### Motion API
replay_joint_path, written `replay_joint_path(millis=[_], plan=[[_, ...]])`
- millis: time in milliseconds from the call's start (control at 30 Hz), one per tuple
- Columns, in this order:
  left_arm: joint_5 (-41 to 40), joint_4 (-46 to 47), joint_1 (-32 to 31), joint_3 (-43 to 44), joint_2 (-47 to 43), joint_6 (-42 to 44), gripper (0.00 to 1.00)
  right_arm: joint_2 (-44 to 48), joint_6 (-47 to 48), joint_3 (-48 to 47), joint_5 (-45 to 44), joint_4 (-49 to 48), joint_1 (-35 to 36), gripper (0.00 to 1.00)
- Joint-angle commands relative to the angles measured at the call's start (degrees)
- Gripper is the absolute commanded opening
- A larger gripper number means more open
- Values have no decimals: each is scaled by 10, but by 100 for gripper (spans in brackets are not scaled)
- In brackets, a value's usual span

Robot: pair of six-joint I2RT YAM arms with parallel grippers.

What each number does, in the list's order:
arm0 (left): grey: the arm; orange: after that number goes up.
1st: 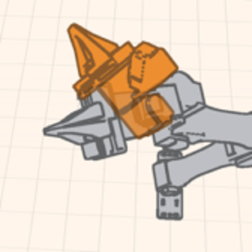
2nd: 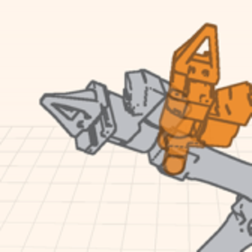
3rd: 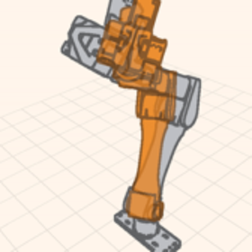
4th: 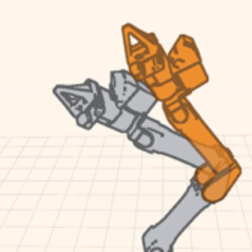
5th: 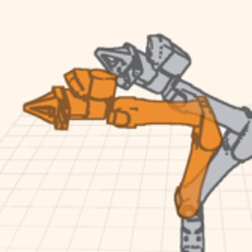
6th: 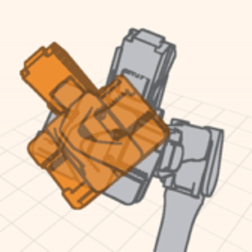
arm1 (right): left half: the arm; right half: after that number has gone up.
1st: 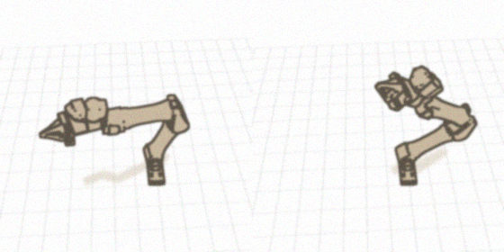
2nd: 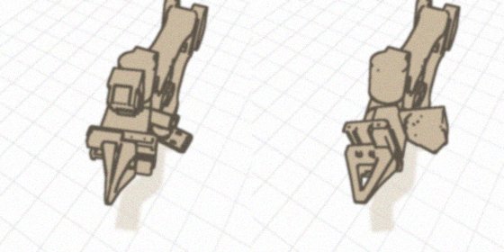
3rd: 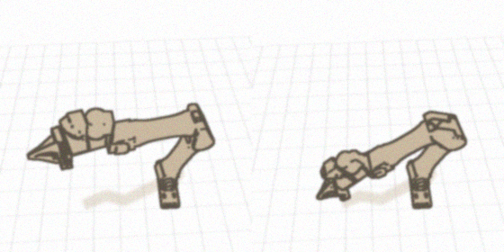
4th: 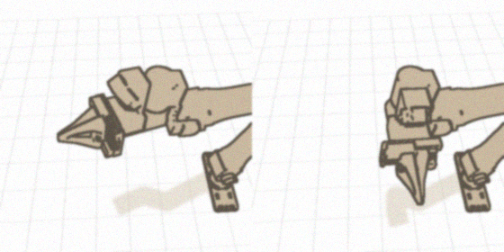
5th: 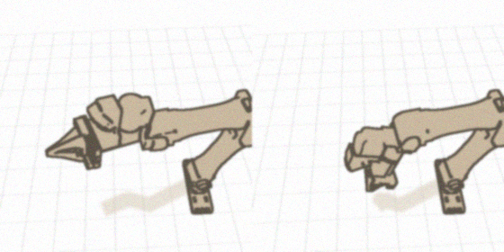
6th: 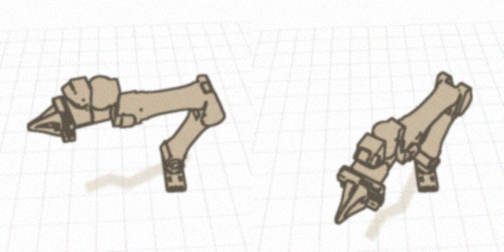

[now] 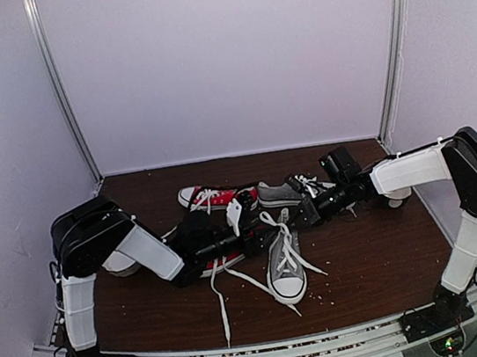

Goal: Tie the shoes
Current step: Cross the half-tied shoelace with the shoelace loop, then tie the loops with the shoelace on the shoe.

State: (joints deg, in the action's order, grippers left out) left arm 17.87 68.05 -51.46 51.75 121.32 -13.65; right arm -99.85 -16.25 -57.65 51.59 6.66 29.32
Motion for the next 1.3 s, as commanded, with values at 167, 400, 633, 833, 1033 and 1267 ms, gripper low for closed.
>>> replay_joint_path(millis=[167,400,633,833,1033,1267], plan=[[-19,45,11,1,-19,-33,45,20,10,3,-5,3,-1,0],[-60,-7,14,21,-20,-46,44,20,12,3,-3,5,-1,0],[-47,20,15,10,-21,-51,25,22,14,4,-4,9,-1,0],[-48,13,15,4,-22,-79,0,43,15,15,-32,17,-1,0],[-59,-22,15,-7,-38,-102,0,80,15,44,-70,33,-2,0],[-86,-69,16,-5,-49,-112,0,91,32,58,-89,67,-2,0]])
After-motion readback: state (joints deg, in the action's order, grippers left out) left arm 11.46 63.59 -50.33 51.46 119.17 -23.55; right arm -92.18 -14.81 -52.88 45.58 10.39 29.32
